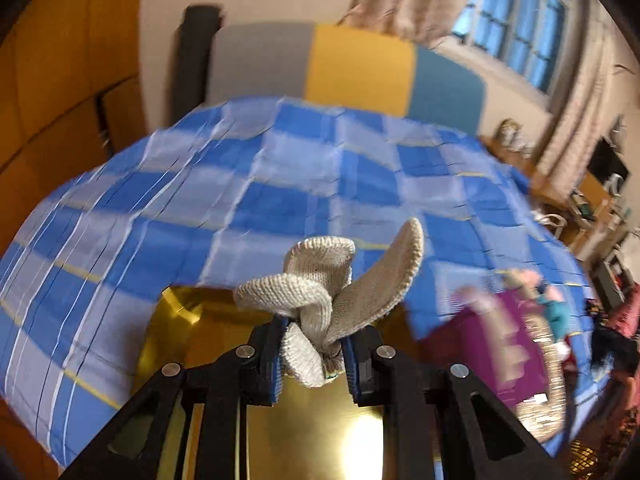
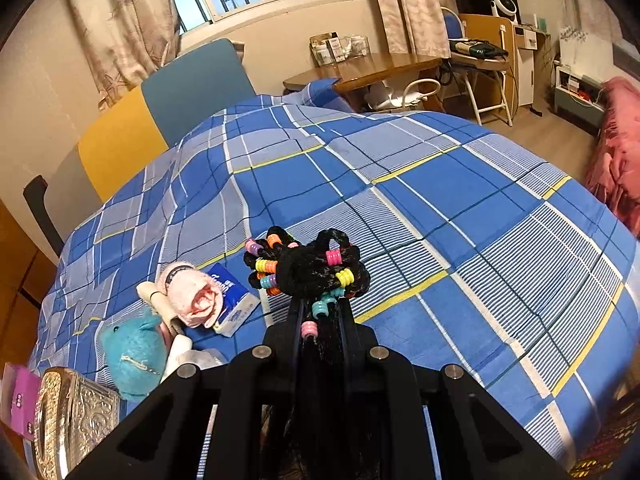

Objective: Organize soft objects
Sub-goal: 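Lower the glove into the gold tray and open the left gripper while the right carries the hair piece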

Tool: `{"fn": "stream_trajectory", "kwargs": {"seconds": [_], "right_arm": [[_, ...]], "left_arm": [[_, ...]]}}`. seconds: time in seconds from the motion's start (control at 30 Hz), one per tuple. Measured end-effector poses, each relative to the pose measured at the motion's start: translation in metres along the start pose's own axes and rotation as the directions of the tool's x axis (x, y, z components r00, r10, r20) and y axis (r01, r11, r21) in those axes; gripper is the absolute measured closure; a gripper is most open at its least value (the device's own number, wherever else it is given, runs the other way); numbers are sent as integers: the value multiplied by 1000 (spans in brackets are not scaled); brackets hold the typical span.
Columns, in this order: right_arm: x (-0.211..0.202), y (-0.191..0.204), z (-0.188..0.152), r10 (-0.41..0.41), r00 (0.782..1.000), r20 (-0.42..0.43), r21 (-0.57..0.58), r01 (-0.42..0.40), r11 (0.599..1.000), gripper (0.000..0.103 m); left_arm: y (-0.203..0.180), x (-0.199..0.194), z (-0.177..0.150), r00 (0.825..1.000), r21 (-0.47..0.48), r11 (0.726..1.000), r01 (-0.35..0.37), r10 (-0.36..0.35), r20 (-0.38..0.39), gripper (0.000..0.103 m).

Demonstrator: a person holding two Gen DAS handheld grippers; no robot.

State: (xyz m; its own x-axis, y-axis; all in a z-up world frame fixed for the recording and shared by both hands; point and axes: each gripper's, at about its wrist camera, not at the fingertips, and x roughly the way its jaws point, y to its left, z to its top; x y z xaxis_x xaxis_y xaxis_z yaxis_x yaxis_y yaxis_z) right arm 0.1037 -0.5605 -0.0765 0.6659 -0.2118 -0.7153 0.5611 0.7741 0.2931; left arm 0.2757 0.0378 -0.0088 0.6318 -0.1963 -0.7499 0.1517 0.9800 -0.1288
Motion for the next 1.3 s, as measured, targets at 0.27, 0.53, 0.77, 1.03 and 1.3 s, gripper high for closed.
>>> {"fn": "stream_trajectory", "kwargs": {"seconds": [0.27,0.53,0.77,1.03,1.3], "right_arm": [[-3,3,-5,23,1000,11,6,-23,1000,88],[-5,7,-5,20,999,31,-11,-20,1000,88],[-12,14,-11,34,998,47,-20,-33,999,88],[-49,55,-14,97,994,41,-70,-94,993,88],[-107,153,-19,256,966,38,-224,-241,944,88]], "left_arm": [[76,59,-19,985,-81,988,-128,118,-123,79],[103,54,-23,987,-127,979,-159,153,-53,61],[106,19,-38,986,-204,967,-155,163,26,61],[99,11,-73,996,-226,970,-93,92,-15,61],[87,6,-91,1000,-206,979,-3,-3,-30,61]]}}
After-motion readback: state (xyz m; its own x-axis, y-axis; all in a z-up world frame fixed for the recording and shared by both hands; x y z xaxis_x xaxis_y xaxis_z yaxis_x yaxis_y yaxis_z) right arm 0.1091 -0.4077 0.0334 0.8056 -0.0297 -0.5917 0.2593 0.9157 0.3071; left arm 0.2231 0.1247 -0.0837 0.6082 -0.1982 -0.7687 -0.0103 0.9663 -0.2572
